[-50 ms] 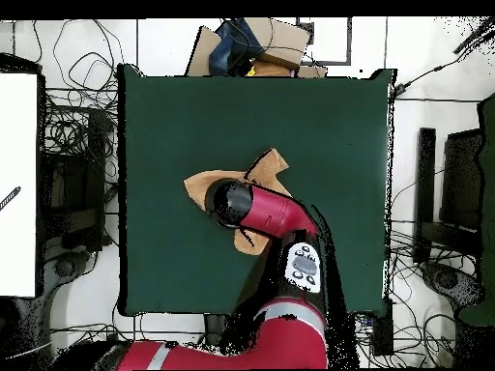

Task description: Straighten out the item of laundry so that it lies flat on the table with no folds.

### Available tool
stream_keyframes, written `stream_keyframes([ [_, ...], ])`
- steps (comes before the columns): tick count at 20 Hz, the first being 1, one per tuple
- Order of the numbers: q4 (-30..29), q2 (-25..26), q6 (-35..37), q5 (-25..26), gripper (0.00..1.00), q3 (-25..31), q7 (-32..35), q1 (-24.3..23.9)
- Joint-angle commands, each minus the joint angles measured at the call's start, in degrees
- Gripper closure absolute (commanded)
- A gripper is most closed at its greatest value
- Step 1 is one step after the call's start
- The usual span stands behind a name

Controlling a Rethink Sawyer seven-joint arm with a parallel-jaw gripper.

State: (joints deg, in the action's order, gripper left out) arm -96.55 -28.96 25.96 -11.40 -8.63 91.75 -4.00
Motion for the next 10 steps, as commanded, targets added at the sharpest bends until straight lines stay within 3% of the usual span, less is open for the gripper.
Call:
stream_keyframes([
  [1, -0.4, -2.6, -3.1, -0.3, 1.0, 2.1, 11.8, 2.7],
  [10, -2.5, -5.5, -2.7, -1.9, 1.0, 2.6, 12.4, 2.0],
])
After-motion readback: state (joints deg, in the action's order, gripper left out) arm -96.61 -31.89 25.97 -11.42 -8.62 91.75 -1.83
